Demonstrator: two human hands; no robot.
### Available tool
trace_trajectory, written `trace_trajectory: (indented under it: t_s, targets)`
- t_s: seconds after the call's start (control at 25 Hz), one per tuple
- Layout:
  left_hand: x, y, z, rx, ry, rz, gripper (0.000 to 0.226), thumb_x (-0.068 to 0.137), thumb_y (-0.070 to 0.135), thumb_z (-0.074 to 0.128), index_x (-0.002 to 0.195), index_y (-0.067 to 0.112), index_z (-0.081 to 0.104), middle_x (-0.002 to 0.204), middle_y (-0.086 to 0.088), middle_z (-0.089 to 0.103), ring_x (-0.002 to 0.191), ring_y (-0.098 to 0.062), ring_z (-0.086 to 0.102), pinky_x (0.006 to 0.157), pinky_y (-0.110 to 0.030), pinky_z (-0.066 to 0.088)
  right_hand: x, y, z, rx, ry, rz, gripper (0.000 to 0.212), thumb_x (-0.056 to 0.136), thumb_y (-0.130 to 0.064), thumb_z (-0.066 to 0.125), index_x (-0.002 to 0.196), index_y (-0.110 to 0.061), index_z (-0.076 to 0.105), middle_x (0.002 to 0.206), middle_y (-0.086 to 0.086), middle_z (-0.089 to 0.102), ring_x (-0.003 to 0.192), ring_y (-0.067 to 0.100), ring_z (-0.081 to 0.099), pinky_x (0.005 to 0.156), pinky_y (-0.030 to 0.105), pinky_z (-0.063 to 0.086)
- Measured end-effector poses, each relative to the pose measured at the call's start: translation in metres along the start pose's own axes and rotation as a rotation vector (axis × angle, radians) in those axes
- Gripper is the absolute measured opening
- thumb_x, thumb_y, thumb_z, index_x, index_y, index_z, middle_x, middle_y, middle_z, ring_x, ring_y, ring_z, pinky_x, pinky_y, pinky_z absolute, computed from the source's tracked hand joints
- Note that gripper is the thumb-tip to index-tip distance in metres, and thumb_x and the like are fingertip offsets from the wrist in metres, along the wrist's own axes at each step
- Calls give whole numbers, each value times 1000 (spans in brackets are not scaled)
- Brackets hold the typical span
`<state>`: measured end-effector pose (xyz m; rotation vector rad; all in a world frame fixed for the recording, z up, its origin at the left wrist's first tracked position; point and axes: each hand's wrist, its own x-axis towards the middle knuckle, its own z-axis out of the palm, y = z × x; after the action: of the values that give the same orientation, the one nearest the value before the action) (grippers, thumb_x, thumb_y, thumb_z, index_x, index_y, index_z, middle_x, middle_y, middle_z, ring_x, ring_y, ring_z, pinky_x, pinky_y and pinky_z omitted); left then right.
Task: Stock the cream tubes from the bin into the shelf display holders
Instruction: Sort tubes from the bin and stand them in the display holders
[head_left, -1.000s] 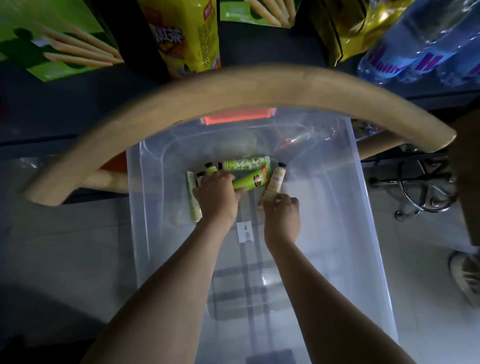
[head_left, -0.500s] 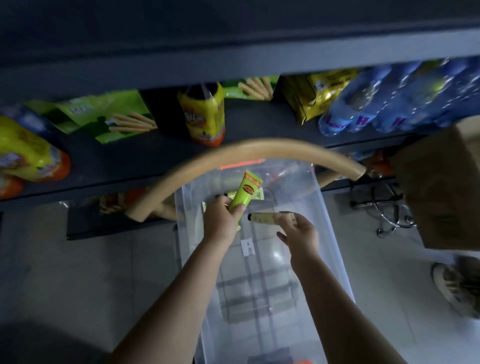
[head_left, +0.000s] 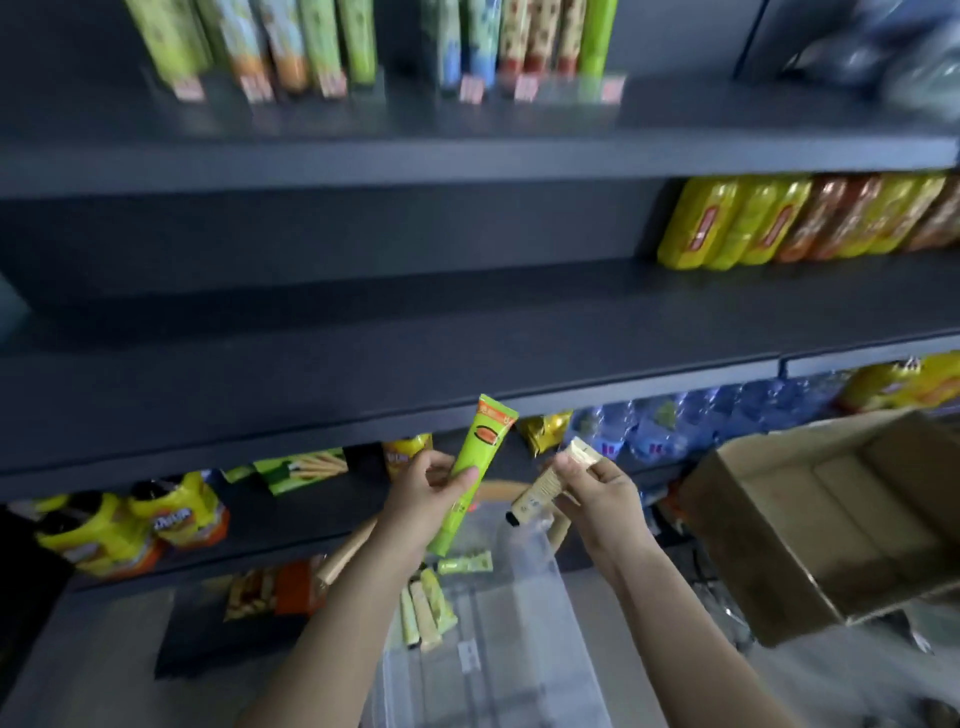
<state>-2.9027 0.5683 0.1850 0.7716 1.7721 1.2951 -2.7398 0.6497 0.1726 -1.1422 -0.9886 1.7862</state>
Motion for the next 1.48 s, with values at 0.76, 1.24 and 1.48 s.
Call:
trace_trajectory:
  t_s: [0.76, 1.24, 1.48]
  targets:
    - [-90, 239, 98, -399, 389, 383, 12, 85, 20, 65, 93, 16, 57, 88, 1, 66, 81, -10, 61, 69, -24, 45, -44, -276, -21, -227, -550, -373, 29, 93, -34, 53, 107, -11, 42, 71, 3, 51, 48, 12, 47, 48, 27, 42]
    - [10, 308, 49, -456, 302, 495, 18, 85, 23, 64, 100, 19, 55, 96, 6, 65, 87, -3, 59, 70, -19, 41, 31, -325, 56, -356, -357, -558, 37, 99, -36, 39, 88, -15, 67, 78, -1, 65, 67, 8, 55, 60, 19, 42]
    - [62, 327, 36, -457, 307, 545, 18, 84, 18, 65, 98, 20, 54, 99, 0, 64, 86, -5, 61, 65, -12, 45, 85, -343, 82, -435, -318, -641, 28, 91, -31, 56, 76, -11, 69, 59, -2, 61, 46, 2, 49, 45, 13, 38]
